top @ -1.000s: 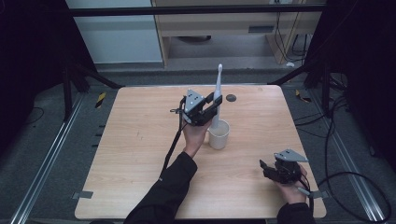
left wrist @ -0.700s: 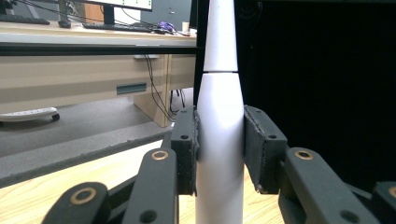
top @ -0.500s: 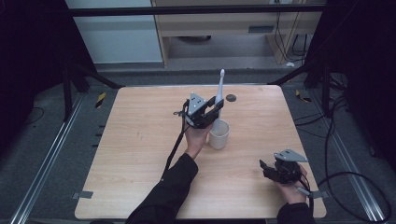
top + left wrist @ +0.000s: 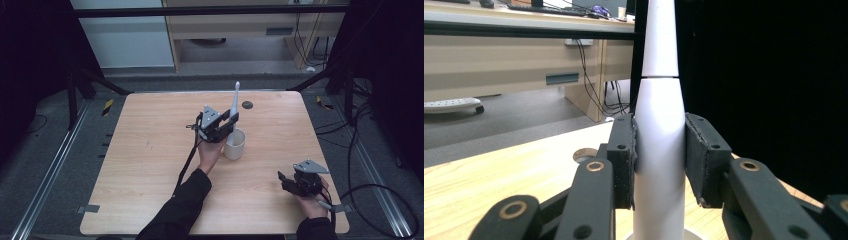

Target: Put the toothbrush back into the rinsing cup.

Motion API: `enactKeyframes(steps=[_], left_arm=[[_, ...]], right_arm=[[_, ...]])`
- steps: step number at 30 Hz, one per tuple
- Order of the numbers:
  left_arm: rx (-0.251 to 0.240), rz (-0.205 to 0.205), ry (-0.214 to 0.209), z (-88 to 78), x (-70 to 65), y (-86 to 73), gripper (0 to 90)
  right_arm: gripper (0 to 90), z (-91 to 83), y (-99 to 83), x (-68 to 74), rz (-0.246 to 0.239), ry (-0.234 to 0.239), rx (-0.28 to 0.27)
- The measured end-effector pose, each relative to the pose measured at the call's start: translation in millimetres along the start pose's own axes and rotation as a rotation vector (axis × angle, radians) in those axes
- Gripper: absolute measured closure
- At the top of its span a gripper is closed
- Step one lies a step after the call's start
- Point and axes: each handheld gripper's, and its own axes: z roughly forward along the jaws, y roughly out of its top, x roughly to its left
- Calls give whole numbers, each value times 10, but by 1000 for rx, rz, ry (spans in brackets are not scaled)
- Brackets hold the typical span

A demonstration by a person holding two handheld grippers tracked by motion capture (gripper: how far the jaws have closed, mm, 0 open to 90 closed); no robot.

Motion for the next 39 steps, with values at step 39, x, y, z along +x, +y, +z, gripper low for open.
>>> enactKeyframes(steps=[39], left_arm=[[107,17,-26,-159,-12,-367,656]], right_arm=[[344,4,-1,3,-4,-7,8]])
